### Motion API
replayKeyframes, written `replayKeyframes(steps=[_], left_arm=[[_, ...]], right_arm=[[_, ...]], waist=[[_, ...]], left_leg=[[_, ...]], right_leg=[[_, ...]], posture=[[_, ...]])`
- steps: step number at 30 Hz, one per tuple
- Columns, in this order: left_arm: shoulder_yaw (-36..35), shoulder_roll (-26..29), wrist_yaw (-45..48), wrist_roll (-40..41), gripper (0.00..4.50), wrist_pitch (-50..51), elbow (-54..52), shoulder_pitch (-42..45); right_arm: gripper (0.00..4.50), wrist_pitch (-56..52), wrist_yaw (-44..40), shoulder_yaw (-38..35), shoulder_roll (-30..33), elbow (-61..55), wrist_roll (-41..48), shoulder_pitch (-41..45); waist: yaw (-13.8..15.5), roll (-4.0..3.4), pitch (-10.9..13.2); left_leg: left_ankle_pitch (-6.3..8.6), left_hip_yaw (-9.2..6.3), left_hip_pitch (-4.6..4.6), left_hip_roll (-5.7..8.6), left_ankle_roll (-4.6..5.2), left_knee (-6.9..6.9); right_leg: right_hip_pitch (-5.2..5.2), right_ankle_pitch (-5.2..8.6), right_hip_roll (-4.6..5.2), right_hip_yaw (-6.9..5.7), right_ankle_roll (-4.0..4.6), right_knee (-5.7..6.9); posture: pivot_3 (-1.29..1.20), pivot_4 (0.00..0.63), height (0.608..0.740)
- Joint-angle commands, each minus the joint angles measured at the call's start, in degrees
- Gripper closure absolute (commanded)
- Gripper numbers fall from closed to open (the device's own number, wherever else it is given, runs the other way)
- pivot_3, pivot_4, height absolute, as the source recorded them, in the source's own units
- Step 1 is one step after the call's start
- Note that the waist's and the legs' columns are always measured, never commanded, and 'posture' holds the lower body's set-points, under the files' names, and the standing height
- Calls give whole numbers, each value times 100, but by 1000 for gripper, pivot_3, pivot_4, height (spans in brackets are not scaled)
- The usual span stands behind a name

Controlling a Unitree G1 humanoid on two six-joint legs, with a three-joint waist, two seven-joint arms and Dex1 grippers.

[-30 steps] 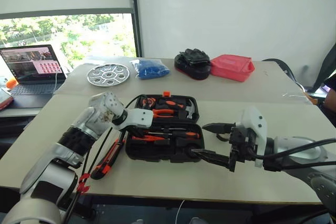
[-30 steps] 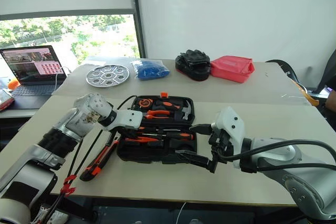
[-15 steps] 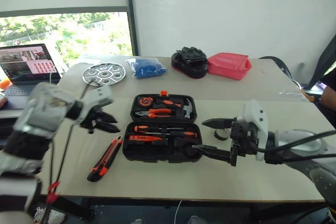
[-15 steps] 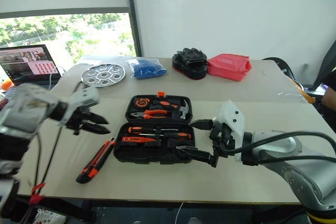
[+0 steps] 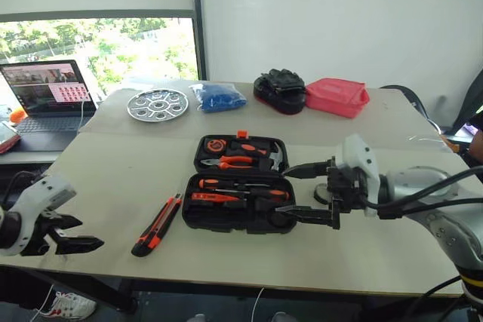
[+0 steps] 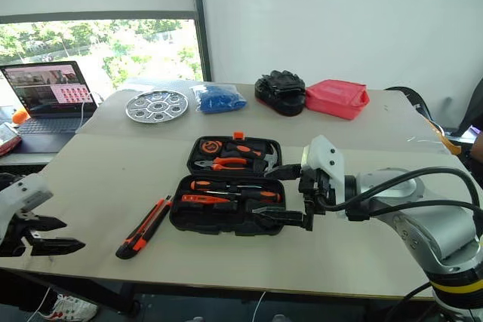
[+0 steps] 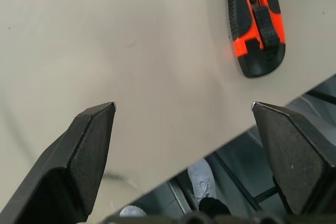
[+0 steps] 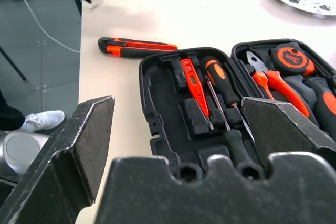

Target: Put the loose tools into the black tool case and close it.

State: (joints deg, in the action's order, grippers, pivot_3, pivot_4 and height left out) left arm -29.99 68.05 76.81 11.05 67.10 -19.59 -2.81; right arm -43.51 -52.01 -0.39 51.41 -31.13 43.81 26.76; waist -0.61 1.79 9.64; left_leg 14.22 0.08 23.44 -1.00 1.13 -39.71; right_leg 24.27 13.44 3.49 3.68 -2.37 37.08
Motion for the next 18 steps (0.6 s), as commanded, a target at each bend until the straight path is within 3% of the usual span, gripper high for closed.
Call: replayKeyframes(steps=[1,3,8,14,18], left_arm=[[167,119,-331,505,43,533,-442,480],[397,66,-591,740,43,925,-525,870],[1783,-284,-1545,1167,43,2345,-720,2335],[3220,-879,-2512,1530,43,2540,-296,3215],[3937,-958,-3037,1443,43,2540,-44,3525]], right_arm=[[0,106,-7,-75,-43,-94,-65,104],[0,75,21,-85,-62,-122,-80,81],[0,-71,209,-164,-100,-409,40,-95],[0,-213,488,-300,-119,-774,196,-354],[0,-289,657,-357,-127,-939,282,-436]], waist=[[2,0,0],[-1,1,0],[-21,2,1],[-57,5,2],[-44,12,7]], left_leg=[[0,1,-1,1,0,0],[0,1,0,2,0,0],[0,2,1,14,0,0],[1,-1,1,14,0,2],[0,-2,1,14,-1,1]], right_leg=[[-1,0,0,0,0,0],[-1,0,-1,0,0,1],[-1,-2,-10,3,-2,5],[1,-2,-12,5,-1,6],[2,-3,-14,7,0,7]], posture=[[0,150,740],[0,150,740],[0,150,740],[0,150,740],[0,150,740]])
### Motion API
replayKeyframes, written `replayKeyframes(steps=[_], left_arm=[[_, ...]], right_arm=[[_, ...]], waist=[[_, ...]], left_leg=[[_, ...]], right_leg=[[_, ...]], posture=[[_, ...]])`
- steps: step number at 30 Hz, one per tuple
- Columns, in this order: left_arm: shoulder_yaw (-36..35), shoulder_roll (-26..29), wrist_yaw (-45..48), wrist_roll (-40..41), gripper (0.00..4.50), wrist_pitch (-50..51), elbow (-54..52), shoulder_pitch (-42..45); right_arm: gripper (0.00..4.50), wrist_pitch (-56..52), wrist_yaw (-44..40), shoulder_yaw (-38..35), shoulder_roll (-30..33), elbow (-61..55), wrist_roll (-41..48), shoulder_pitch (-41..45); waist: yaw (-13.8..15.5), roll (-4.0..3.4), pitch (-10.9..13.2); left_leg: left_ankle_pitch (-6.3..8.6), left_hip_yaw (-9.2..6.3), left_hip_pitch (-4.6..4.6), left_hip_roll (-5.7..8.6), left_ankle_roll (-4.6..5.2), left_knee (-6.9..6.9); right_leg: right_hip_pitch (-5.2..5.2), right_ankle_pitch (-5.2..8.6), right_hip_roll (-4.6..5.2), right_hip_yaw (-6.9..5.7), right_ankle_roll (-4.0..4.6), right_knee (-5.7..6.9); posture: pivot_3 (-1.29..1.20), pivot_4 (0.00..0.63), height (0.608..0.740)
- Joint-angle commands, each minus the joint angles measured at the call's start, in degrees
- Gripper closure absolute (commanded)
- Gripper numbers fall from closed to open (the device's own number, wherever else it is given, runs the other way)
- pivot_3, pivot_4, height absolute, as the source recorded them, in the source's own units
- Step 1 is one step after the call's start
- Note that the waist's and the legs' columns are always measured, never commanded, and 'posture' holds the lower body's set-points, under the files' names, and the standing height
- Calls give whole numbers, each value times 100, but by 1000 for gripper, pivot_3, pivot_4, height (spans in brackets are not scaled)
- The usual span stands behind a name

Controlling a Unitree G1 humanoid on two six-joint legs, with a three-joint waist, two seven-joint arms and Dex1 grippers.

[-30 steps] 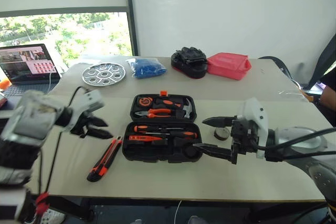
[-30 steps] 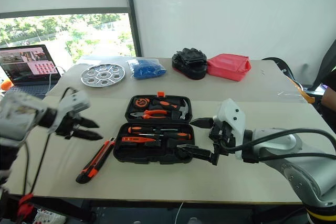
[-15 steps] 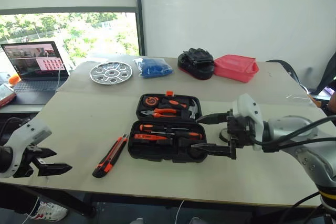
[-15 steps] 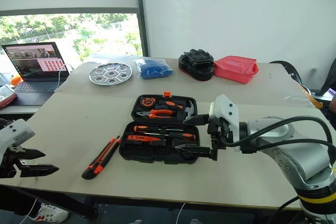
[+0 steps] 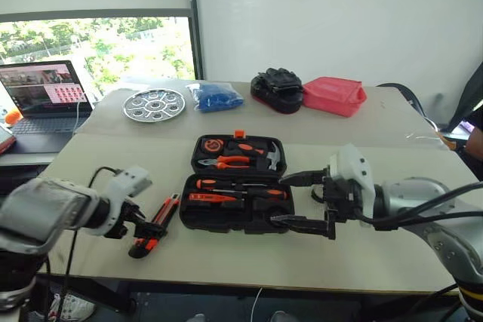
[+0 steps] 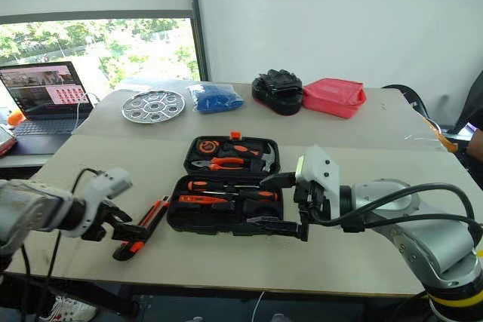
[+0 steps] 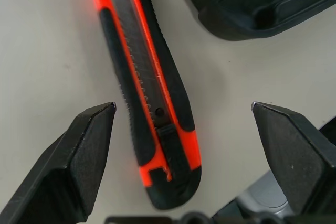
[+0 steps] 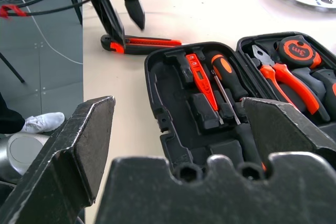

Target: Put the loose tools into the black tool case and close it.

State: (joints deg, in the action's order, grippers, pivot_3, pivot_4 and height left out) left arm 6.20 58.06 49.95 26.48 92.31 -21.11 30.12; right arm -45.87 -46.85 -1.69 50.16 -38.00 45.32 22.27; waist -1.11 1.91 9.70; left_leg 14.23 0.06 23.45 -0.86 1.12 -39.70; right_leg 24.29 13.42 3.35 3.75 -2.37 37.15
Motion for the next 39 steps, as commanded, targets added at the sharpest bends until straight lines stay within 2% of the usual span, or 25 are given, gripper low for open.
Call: replayKeyframes(steps=[1,9,12,15,16,18,21,23,27,30,35,39], left_arm=[[431,3,-466,-123,43,19,205,286],[770,-347,-895,-118,43,-158,688,343],[681,-438,-973,-58,760,-166,752,242],[648,-470,-1045,-24,1891,-170,762,99],[586,-523,-1089,-26,2557,-162,817,81],[516,-575,-1141,-16,2846,-172,900,76],[435,-461,-1099,-92,2892,-467,1168,141],[460,-246,-968,-275,2892,-1024,1524,315],[732,145,-201,-802,2893,-2986,2420,900],[933,260,740,-1095,2893,-4283,3068,1541],[1378,188,2418,-1362,2893,-5379,3240,2524],[2009,-220,3076,-1993,2893,-6126,3228,3053]], right_arm=[[0,-66,191,-244,-4,-278,151,-3],[0,-123,478,-380,7,-503,273,-227],[0,-125,538,-393,23,-534,315,-249],[0,-123,578,-412,50,-528,350,-235],[0,-120,584,-417,56,-515,357,-229],[0,-111,595,-419,67,-502,369,-229],[0,-93,582,-419,87,-498,368,-247],[0,-75,555,-413,103,-476,358,-251],[0,-33,465,-377,141,-421,323,-253],[0,-15,433,-356,150,-378,300,-237],[0,-25,395,-352,155,-330,289,-195],[0,-32,376,-337,171,-350,262,-204]], waist=[[2,0,0],[47,-20,-11],[44,-46,-27],[38,-52,-31],[38,-54,-32],[50,-60,-35],[60,-65,-38],[60,-66,-39],[42,-53,-31],[51,-10,-7],[87,-3,-4],[90,-3,-4]], left_leg=[[0,0,0,1,0,0],[0,3,-21,5,0,-1],[-1,5,-29,6,-1,-1],[-2,7,-33,5,-1,-1],[-2,7,-33,5,-1,-1],[-2,8,-30,7,-1,0],[-2,9,-31,10,-1,0],[-2,9,-34,9,-1,0],[-7,19,-30,4,-9,0],[-10,33,-10,2,-12,-1],[-5,37,41,10,-9,-3],[3,42,45,12,4,-4]], right_leg=[[-1,0,1,0,0,0],[-20,0,3,1,-1,0],[-26,1,3,4,-1,0],[-27,1,1,7,-2,1],[-27,1,1,8,-2,1],[-26,2,2,10,-3,-1],[-27,4,5,10,-5,-2],[-29,3,4,10,-5,-1],[-20,2,-5,8,3,0],[-8,0,-10,-2,10,-5],[15,4,4,-12,-4,-25],[14,4,6,-10,-10,-36]], posture=[[0,150,740],[0,150,740],[0,150,740],[0,150,740],[0,150,740],[0,150,740],[0,150,740],[0,150,740],[0,150,740],[0,150,740],[0,150,740],[0,150,740]])
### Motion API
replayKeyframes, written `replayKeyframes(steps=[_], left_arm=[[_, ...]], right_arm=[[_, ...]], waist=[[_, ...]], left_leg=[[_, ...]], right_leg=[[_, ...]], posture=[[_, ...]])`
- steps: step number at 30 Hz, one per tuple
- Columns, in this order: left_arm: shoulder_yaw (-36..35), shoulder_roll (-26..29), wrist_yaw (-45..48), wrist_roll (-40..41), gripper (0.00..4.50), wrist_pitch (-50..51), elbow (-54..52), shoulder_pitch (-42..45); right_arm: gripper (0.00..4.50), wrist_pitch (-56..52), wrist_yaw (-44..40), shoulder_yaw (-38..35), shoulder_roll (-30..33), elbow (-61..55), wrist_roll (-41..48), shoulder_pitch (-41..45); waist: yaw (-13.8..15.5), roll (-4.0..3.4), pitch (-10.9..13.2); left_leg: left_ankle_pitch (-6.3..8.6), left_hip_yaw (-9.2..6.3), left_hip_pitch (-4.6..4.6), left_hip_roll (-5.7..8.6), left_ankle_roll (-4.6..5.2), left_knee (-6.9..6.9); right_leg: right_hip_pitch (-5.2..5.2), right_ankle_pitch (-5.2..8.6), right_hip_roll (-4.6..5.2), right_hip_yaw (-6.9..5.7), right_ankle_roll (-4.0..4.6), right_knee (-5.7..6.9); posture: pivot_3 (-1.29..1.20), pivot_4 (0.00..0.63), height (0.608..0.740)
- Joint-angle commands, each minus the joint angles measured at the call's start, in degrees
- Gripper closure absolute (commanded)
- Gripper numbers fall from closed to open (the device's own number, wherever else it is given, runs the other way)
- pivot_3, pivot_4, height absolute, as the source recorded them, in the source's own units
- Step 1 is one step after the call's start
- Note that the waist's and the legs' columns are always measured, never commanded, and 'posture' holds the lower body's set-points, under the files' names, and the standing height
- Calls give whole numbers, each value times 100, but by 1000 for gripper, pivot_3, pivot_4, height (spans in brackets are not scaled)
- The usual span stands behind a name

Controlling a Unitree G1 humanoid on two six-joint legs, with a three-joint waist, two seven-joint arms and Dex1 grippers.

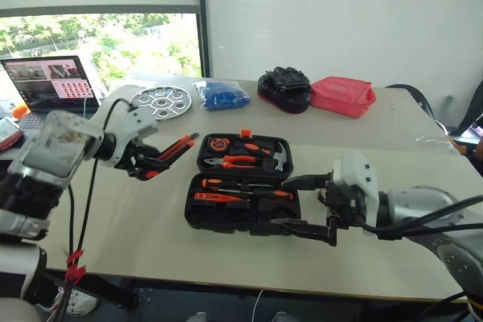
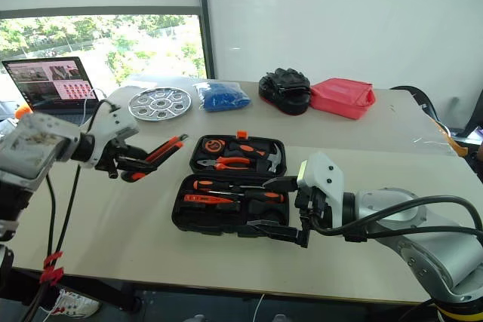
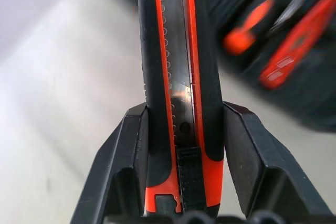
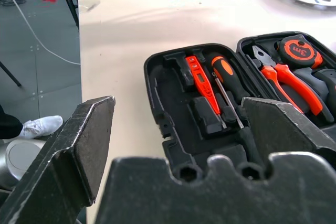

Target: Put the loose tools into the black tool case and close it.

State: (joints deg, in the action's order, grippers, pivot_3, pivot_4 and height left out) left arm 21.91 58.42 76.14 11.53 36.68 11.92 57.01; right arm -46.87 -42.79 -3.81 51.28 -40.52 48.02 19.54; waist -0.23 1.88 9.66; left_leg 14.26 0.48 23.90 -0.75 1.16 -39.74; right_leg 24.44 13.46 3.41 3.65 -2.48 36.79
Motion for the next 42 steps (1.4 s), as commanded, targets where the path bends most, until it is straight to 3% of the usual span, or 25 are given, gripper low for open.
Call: replayKeyframes(steps=[1,7,15,19,26,37,39,40,42], left_arm=[[582,-424,565,-627,2893,-643,-81,477],[1269,-1045,1217,-1061,2893,-638,-567,524],[1839,-1828,919,-1774,2893,360,-938,473],[1963,-1856,964,-1779,2893,884,-1353,311],[1993,-1587,978,-1937,2893,415,-1591,-7],[2004,-1763,1057,-1895,2893,553,-1429,-61],[1977,-1741,1099,-1880,1889,558,-1461,-49],[1966,-1731,1109,-1877,1787,558,-1469,-48],[1891,-1719,1127,-1831,997,633,-1476,-15]], right_arm=[[0,59,-26,-114,57,-110,-8,76],[0,4,52,-134,55,-197,37,50],[0,-104,342,-286,49,-464,198,-243],[0,-156,474,-366,20,-535,266,-321],[0,-184,615,-405,54,-593,395,-372],[0,-134,572,-296,52,-539,343,-319],[0,-128,550,-291,57,-517,331,-303],[0,-122,542,-288,56,-512,323,-308],[0,-98,510,-255,55,-501,281,-317]], waist=[[12,1,1],[-38,4,2],[-57,5,3],[-72,4,3],[-68,4,3],[-45,3,2],[-48,3,2],[-49,3,2],[-58,3,2]], left_leg=[[0,0,0,0,1,-1],[0,-1,-1,-1,1,-8],[0,-18,-3,-1,1,-11],[0,-31,-6,-2,1,-11],[0,-38,-16,-2,1,-11],[0,-33,-24,0,1,-12],[0,-34,-24,0,1,-12],[0,-34,-24,0,1,-12],[1,-34,-22,-1,2,-10]], right_leg=[[0,0,-1,0,0,1],[-3,-1,-4,3,-2,9],[-3,0,-7,3,-2,21],[-2,0,-8,5,-2,24],[-8,0,-7,10,-2,28],[-16,0,-6,11,-3,30],[-16,0,-6,11,-3,30],[-16,0,-6,11,-3,30],[-13,1,-7,11,-3,29]], posture=[[0,150,740],[0,150,740],[0,150,740],[0,150,740],[0,150,740],[0,150,740],[0,150,740],[0,150,740],[0,150,740]])
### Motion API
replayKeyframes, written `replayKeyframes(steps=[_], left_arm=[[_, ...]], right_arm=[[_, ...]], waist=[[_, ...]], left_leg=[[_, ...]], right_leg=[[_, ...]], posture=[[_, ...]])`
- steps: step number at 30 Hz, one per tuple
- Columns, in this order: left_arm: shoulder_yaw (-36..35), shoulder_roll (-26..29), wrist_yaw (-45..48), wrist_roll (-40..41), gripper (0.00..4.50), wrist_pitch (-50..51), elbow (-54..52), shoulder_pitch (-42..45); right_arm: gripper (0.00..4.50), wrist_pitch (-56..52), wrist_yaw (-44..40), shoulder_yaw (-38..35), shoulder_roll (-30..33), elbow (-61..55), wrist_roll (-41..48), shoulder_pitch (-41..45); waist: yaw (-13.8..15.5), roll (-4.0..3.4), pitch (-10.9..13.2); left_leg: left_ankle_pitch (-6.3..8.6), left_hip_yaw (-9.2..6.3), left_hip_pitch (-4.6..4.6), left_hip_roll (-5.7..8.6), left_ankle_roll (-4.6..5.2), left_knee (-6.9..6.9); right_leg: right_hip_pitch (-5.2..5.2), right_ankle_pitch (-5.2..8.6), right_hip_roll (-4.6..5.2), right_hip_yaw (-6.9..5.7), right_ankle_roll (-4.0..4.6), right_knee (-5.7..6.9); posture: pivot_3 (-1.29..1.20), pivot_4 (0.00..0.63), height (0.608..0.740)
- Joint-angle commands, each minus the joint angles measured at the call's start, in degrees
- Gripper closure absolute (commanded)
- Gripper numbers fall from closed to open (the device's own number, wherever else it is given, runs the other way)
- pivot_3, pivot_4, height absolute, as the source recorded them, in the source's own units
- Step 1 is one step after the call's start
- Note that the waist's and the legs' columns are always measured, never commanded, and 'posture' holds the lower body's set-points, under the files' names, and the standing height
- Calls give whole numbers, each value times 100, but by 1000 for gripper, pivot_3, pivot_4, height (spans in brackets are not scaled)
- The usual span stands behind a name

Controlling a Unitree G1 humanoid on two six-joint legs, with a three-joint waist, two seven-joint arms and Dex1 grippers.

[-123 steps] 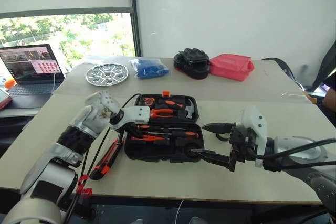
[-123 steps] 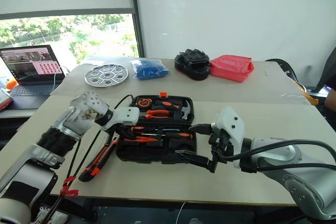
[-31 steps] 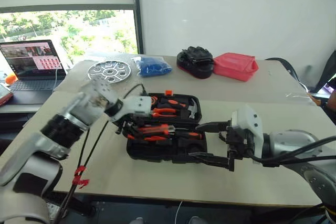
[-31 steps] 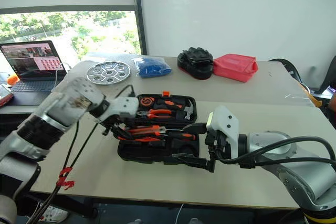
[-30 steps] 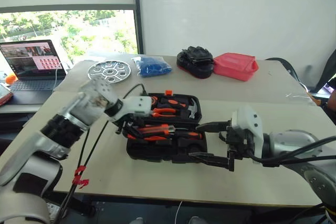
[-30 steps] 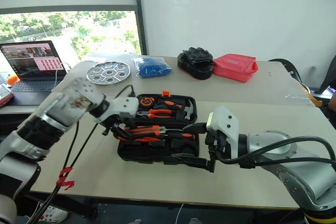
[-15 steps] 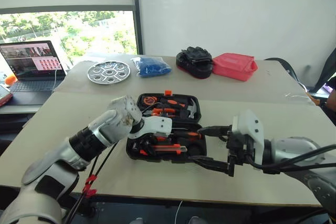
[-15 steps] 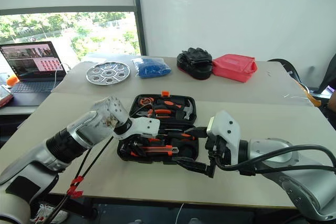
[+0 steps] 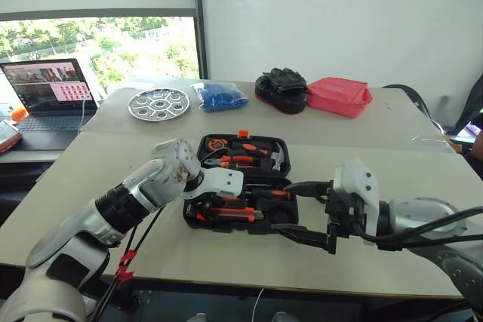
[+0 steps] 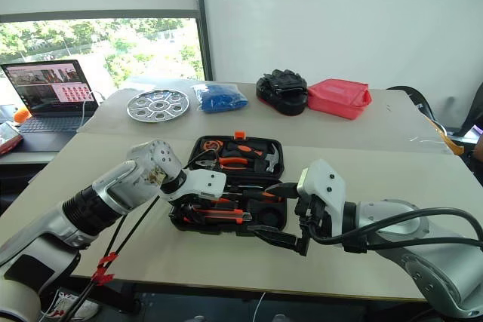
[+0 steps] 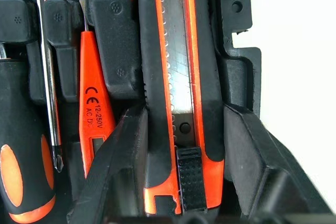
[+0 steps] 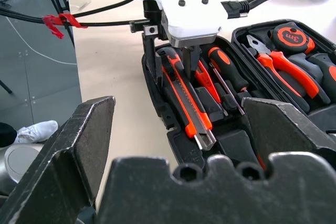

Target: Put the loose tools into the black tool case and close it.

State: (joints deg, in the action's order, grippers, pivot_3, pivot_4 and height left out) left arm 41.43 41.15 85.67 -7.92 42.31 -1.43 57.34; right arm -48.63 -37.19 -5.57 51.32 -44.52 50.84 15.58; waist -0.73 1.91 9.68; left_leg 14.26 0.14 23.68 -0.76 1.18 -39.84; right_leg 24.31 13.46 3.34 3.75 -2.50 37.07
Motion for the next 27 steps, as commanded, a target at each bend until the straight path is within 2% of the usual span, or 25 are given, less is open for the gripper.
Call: replayKeyframes(steps=[1,3,10,12,13,19,23,27], left_arm=[[-132,31,242,192,687,121,-167,-11],[-329,73,419,412,8,292,-206,123],[-813,14,512,818,8,421,212,608],[-808,-13,414,742,548,63,480,626],[-812,-76,321,709,665,-26,609,623],[-682,-137,192,507,2929,-607,832,452],[-671,-94,266,489,4410,-610,707,286],[-659,-1,338,454,4469,-655,497,97]], right_arm=[[0,93,-65,-61,46,-100,-22,71],[0,107,-82,-36,30,-98,-42,70],[0,131,-121,15,-13,-44,-128,105],[0,130,-124,32,-31,-40,-152,111],[0,134,-132,34,-31,-42,-165,109],[0,102,-158,6,-19,-70,-166,115],[0,77,-160,-44,14,-101,-159,88],[0,60,-147,-67,26,-125,-152,48]], waist=[[-12,-2,-1],[-20,-2,-1],[-1,-1,0],[-1,-1,0],[-2,-2,-1],[-2,-2,-1],[-11,-2,0],[-8,-2,-1]], left_leg=[[1,-1,0,-1,1,2],[1,-2,1,-1,2,1],[1,-1,7,-1,2,-4],[1,0,5,0,2,-4],[1,1,5,0,2,-4],[1,0,7,0,2,-3],[1,-1,5,-2,2,-2],[1,-1,6,-1,2,-3]], right_leg=[[1,0,0,0,0,-1],[3,0,0,2,1,1],[5,0,-1,0,0,1],[3,0,0,-1,0,1],[3,1,0,-1,-1,0],[4,0,0,-1,0,0],[5,0,-1,0,1,1],[5,0,-1,0,1,2]], posture=[[0,150,740],[0,150,740],[0,150,740],[0,150,740],[0,150,740],[0,150,740],[0,150,740],[0,150,740]])
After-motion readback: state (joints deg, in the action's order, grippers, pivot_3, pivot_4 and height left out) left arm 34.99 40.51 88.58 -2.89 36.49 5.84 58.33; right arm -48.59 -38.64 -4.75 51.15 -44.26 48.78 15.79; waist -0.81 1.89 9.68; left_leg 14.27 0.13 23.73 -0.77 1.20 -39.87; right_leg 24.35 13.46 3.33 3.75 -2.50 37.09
